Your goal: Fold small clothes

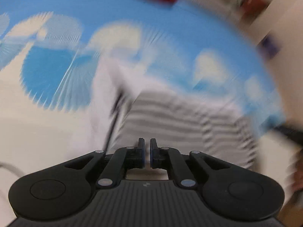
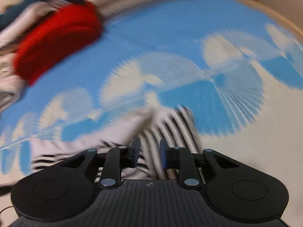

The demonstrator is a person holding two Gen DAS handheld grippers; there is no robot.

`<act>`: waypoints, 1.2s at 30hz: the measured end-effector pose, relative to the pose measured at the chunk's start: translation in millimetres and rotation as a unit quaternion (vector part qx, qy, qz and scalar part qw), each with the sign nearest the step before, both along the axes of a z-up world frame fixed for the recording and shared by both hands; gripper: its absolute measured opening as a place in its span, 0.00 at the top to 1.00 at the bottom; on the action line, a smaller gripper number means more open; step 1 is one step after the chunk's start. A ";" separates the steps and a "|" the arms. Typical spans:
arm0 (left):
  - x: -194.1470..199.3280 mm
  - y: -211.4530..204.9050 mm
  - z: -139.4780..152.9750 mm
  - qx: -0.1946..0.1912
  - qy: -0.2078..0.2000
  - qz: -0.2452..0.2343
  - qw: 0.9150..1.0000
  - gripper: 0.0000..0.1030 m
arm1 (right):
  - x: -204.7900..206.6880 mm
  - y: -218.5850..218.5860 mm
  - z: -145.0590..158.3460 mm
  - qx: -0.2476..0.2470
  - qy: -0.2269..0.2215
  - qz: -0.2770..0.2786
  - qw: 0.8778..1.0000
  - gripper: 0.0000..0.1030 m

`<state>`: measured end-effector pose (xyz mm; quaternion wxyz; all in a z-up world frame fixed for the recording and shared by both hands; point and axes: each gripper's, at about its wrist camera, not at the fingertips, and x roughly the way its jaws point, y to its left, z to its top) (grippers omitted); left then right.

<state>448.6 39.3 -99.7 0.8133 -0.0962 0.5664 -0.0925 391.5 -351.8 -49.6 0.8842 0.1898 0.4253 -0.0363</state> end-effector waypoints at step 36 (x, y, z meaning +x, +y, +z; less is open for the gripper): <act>-280.4 -32.9 132.0 0.196 -0.288 -0.035 0.937 0.24 | -250.8 27.2 91.0 -0.058 -0.150 0.018 0.987 0.57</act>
